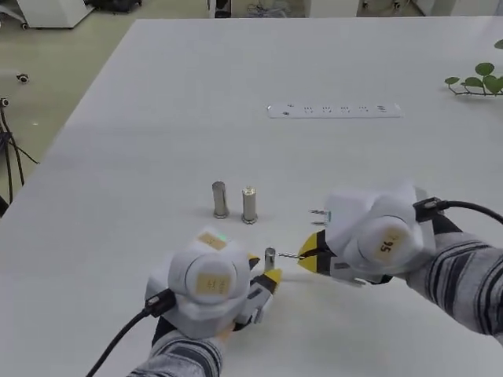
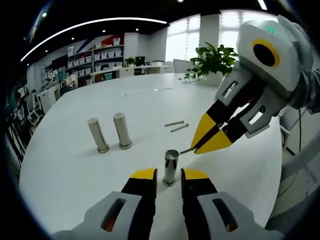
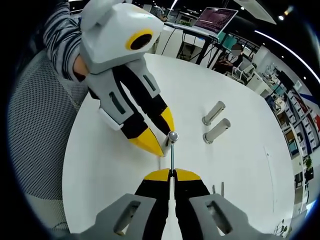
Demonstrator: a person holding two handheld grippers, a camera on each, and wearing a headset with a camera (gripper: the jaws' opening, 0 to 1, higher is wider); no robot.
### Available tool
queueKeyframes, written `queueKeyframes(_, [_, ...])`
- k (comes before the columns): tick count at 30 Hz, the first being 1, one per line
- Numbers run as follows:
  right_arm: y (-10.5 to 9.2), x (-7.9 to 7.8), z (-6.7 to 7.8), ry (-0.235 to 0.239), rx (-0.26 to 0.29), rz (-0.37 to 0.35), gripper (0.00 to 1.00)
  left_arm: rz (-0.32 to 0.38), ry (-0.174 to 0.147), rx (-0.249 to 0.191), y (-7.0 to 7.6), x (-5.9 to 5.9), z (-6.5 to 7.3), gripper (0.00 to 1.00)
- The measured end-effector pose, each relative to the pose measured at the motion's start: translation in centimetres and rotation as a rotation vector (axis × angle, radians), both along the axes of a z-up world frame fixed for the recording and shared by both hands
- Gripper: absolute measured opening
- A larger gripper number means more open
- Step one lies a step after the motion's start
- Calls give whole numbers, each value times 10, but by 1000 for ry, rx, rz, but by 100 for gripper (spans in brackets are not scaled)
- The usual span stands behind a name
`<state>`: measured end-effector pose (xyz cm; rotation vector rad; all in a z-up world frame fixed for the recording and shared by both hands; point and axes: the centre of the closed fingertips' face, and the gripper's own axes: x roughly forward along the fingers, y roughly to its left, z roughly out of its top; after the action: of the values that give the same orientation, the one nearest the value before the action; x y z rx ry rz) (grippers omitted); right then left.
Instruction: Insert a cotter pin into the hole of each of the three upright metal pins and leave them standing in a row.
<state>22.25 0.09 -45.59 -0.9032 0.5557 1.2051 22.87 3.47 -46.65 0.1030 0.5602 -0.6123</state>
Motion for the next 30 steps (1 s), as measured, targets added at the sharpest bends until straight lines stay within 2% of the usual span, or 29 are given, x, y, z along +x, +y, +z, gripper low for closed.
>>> queueKeyframes(6, [4,1,0,3,11,0,0,-1,14,-13,-6,4,-4,14])
queueKeyframes(16, [9,1,0,9,8,5,0,2,22,-5,-8,5,-10,9])
queueKeyframes(22, [10,0,1,3,-8,14,0,4,15,7,-7,7,-12,6])
queueKeyframes(24, [11,0,2,4,-8,14,0,-13,-3,31,-7,6,-12,6])
queueKeyframes(30, [11,-1,5,-5,-17,19,0,-18,-20,33,-7,6,-13,5])
